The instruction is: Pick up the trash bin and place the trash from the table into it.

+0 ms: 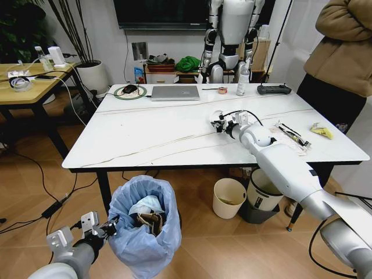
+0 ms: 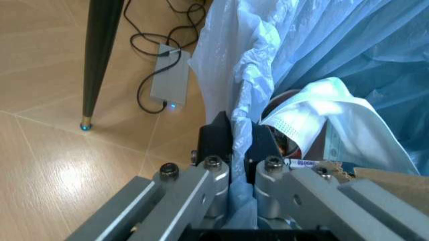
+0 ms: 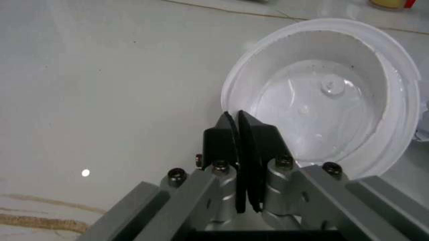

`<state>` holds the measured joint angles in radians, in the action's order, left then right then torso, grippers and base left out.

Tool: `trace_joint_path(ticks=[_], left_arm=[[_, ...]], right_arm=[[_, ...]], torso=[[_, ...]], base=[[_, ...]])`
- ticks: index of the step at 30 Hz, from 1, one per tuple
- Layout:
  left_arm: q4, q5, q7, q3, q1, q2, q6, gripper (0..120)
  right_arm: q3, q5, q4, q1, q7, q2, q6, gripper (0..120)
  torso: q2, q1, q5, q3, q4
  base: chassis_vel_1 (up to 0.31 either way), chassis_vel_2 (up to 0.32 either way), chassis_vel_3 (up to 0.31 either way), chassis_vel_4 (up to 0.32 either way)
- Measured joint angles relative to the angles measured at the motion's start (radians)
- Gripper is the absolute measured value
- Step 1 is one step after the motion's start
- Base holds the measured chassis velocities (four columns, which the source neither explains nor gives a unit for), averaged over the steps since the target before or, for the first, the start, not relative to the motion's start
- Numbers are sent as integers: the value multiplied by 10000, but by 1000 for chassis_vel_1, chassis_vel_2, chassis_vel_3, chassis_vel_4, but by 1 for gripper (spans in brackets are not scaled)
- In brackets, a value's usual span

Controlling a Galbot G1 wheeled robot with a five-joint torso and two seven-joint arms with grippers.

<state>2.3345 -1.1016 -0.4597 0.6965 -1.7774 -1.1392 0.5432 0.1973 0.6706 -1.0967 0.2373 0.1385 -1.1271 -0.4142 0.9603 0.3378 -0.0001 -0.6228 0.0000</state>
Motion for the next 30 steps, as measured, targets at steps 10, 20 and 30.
trace_joint_path(ticks=[10,20,30], left_arm=[[0,-25,-3,-15,-1,23,-1,0],[39,-29,-2,-29,24,21,-2,0],[168,-53,-5,58,-83,18,-1,0]], right_arm=[[-33,642,-1518,246,-100,651,-125,0],[16,1771,-3584,876,-231,1332,-259,0],[762,3870,-7529,2351,-306,2198,244,0]], torso=[[-1,0,1,-1,0],[-1,0,1,-1,0],[-1,0,0,0,0]], base=[[0,0,0,0],[0,0,0,0],[0,0,0,0]])
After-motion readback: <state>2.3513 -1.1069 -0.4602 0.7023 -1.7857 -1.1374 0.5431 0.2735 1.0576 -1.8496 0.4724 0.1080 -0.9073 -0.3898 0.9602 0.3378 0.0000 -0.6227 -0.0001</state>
